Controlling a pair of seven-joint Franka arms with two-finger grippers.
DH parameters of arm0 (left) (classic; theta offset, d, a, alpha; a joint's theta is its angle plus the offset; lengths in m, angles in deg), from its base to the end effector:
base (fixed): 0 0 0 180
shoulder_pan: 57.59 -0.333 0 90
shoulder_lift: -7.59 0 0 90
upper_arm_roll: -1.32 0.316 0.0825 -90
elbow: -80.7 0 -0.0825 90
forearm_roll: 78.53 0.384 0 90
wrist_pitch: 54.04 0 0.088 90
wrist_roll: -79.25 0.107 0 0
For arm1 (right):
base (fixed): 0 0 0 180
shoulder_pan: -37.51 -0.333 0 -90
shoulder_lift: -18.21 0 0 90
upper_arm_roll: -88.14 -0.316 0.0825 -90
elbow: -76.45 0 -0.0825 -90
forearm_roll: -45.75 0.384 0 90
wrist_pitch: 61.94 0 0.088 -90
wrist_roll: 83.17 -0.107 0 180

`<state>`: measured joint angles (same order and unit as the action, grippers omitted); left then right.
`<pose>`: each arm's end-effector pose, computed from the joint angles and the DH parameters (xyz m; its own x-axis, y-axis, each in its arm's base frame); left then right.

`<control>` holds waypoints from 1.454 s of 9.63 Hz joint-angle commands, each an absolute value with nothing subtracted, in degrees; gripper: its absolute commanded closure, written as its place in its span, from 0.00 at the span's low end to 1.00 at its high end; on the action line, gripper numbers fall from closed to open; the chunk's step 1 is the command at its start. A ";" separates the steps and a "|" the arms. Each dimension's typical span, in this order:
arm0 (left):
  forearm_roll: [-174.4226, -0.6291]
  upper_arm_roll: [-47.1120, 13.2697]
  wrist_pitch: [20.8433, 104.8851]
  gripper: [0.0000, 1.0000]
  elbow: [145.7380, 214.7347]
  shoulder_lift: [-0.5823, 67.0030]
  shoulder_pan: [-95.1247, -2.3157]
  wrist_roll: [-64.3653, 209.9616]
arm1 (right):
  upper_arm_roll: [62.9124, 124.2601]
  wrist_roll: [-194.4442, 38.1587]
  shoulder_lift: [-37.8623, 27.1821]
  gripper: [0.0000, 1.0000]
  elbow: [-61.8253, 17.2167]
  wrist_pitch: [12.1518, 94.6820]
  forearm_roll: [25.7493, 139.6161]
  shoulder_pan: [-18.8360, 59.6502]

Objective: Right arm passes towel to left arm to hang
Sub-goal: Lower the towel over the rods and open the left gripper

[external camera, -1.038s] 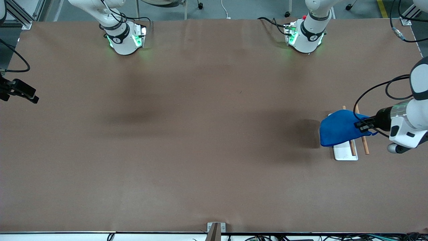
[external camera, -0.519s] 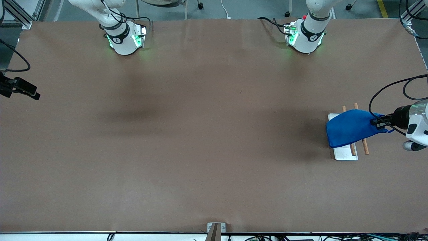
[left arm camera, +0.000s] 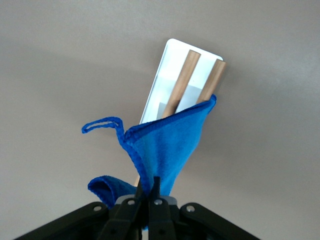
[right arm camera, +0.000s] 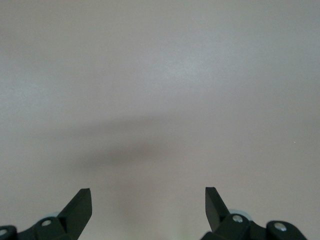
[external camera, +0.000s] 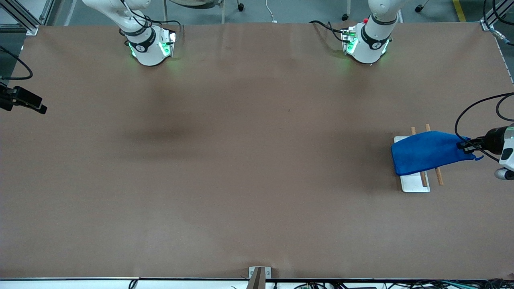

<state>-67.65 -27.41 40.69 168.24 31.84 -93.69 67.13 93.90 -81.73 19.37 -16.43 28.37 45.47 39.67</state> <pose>0.6270 0.1425 0.4196 0.9221 0.3035 -0.2401 0.3050 -0.9518 -0.0321 0.5424 -0.0765 0.6124 0.9933 -0.1127 -0.0248 -0.1127 -0.9936 0.0022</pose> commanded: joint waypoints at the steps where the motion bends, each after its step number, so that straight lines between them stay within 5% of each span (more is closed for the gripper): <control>1: -65.70 -27.78 43.07 0.99 168.59 34.39 -95.73 69.75 | 92.62 -81.86 19.97 0.00 -16.62 28.15 46.54 41.89; 12: -62.62 -27.69 50.91 0.99 168.59 41.16 -101.53 78.37 | 90.60 -81.24 19.88 0.00 -16.71 28.67 46.63 42.43; 14: -62.63 -27.69 50.99 0.92 168.59 41.95 -101.63 78.37 | 90.60 -81.33 19.79 0.00 -16.71 29.72 46.72 42.34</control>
<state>-63.88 -27.32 49.91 168.19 39.94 -101.09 77.82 91.22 -81.62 19.37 -16.43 29.03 45.68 41.59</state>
